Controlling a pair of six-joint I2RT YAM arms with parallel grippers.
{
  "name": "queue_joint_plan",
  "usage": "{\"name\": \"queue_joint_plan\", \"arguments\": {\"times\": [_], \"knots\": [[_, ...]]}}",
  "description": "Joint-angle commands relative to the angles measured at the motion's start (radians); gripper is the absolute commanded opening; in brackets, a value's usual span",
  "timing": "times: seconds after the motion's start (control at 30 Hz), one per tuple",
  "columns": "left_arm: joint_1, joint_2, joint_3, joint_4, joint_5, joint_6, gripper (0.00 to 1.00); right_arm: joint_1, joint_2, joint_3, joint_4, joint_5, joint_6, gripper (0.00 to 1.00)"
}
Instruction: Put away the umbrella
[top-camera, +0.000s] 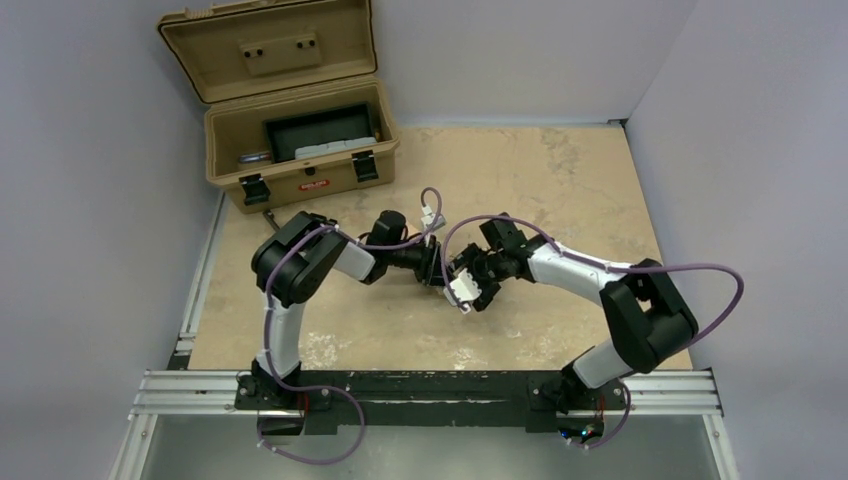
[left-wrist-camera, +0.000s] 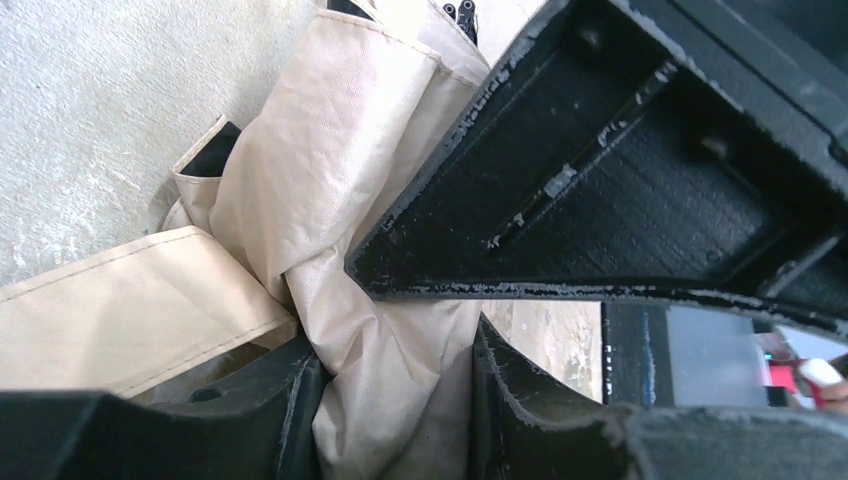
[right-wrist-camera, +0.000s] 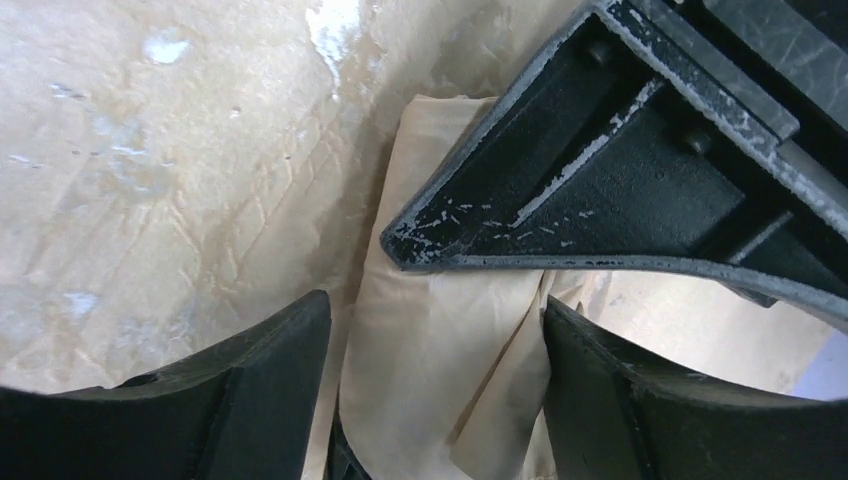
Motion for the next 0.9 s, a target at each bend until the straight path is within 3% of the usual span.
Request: {"name": "queue_joint_plan", "arguments": {"times": [0.0,0.1,0.2,0.33,0.43,0.6,0.87], "knots": [[0.007,0.181,-0.071,-0.458,-0.064,-0.065,0.00,0.022,0.006,-0.057,0.067,0.172,0.090,0.65],[0.023,0.212,-0.051,-0.445,-0.032,-0.125,0.00,0.032,0.038,-0.070,0.067,0.207,0.120,0.51],[0.034,0.217,-0.057,-0.382,-0.023,-0.194,0.03,0.052,0.060,-0.064,0.058,0.220,0.167,0.26],[0.068,0.161,-0.109,-0.222,-0.031,-0.317,0.30,0.065,0.102,-0.013,-0.006,0.211,0.232,0.11],[0.092,0.078,-0.132,-0.142,-0.041,-0.390,0.46,0.066,0.136,0.031,-0.097,0.169,0.252,0.08],[0.117,-0.066,-0.132,-0.147,-0.080,-0.426,0.72,0.066,0.173,0.065,-0.173,0.128,0.285,0.07],[0.134,-0.331,-0.221,-0.266,-0.256,-0.364,0.77,0.066,0.213,0.098,-0.257,0.036,0.305,0.06]]}}
